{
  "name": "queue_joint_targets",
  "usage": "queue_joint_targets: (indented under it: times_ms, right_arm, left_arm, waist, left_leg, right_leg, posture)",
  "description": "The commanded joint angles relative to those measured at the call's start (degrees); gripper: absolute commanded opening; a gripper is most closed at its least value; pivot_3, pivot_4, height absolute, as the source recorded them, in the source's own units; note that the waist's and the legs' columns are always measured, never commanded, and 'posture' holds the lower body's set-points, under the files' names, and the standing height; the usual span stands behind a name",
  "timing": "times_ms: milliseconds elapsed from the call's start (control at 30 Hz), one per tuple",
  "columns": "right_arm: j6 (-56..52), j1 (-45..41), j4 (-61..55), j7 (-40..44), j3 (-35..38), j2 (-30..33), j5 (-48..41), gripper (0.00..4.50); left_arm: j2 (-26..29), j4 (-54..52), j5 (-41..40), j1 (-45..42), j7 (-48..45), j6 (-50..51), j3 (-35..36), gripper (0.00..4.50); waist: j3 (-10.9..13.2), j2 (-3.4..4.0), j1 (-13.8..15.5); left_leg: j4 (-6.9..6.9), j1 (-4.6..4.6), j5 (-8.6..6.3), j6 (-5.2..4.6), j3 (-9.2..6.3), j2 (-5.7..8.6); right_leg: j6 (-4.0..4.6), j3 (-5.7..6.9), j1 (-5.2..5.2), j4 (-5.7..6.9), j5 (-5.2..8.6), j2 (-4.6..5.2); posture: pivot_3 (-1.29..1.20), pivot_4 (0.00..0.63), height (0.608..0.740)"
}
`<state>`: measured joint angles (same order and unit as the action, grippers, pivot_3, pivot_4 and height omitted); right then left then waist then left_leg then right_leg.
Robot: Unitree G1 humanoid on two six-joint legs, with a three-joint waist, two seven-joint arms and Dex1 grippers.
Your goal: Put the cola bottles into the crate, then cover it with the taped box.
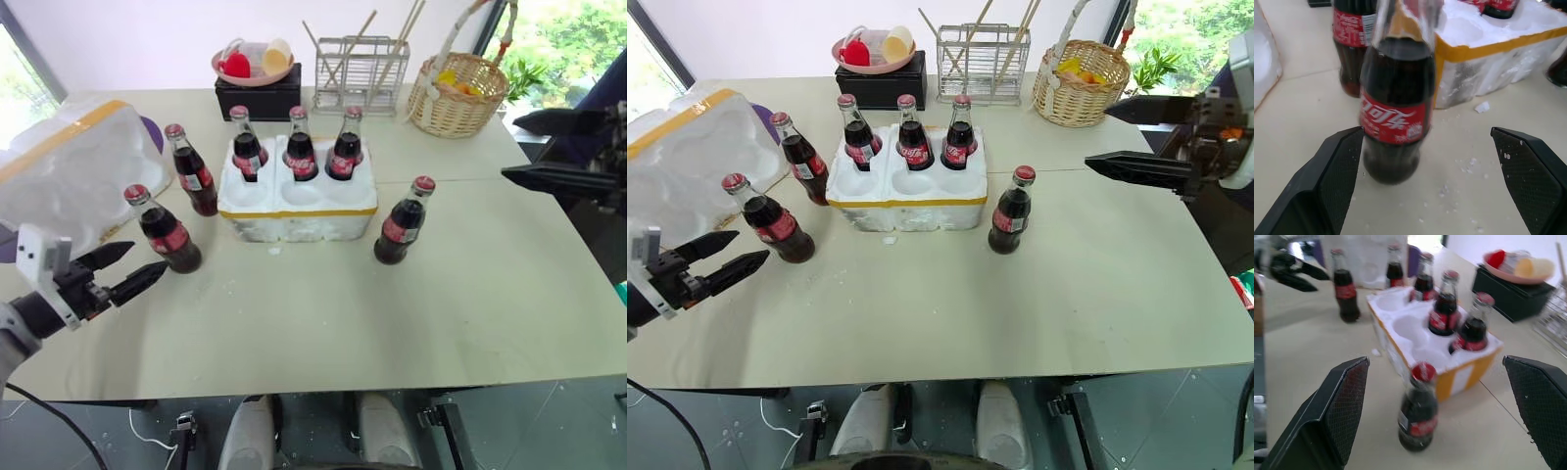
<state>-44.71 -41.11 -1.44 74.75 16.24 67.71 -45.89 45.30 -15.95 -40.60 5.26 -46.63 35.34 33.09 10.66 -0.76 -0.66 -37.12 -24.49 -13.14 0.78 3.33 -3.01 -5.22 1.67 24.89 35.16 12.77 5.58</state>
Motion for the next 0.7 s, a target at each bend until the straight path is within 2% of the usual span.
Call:
queue_joint_targets:
  times_ms: [33,200,567,633,700]
  right_arm:
    - [-2.8,-2.5,-4.4,0.7,0.1,-0.6,-4.2,4.5]
    - [-5.6,-2.8,-9.3,-0.6,0.2,-2.1,-7.8,4.5]
    - [-7.4,-3.9,-14.1,-5.5,1.0,-4.4,-13.2,4.5]
    - [-7.5,-4.1,-14.1,-6.2,0.8,-4.6,-13.3,4.5]
    - [-7.7,-4.4,-13.9,-6.8,0.7,-4.9,-13.5,4.5]
  left_arm:
    - [0.5,2.4,3.6,-3.7,0.3,-4.1,-3.1,4.33]
    - [-1.0,6.9,6.1,-9.1,0.9,-7.0,-6.6,4.33]
    - [-3.7,13.8,10.6,-14.2,1.0,-12.2,-11.6,4.33]
    - [-3.8,13.5,10.3,-14.0,0.8,-12.1,-11.2,3.8]
    - [-3.6,12.8,9.9,-13.3,0.6,-11.7,-10.6,2.99]
  waist:
    - [0.0,-0.02,0.0]
    - [0.0,-0.02,0.0]
    - [0.0,-0.03,0.0]
    - [0.0,-0.03,0.0]
    - [0.0,-0.03,0.0]
  left_leg:
    - [0.0,0.0,0.0,0.0,0.0,0.0]
    - [-0.01,-0.04,0.0,-0.01,0.03,0.01]
    - [-0.04,-0.03,0.01,-0.02,0.03,0.0]
    - [-0.04,-0.03,0.01,-0.02,0.03,0.0]
    - [-0.04,-0.03,0.01,-0.02,0.04,0.0]
  right_leg:
    - [0.0,0.0,-0.01,0.0,0.0,0.0]
    - [-0.01,-0.01,0.0,0.01,-0.01,0.01]
    - [-0.03,0.0,-0.02,0.08,-0.02,0.0]
    - [-0.03,0.0,-0.02,0.08,-0.02,0.0]
    - [-0.04,0.0,-0.02,0.08,-0.02,0.0]
  posture:
    - [0.0,0.15,0.74]
    - [0.0,0.15,0.74]
    - [0.0,0.15,0.74]
    - [0.0,0.15,0.74]
    - [0.0,0.15,0.74]
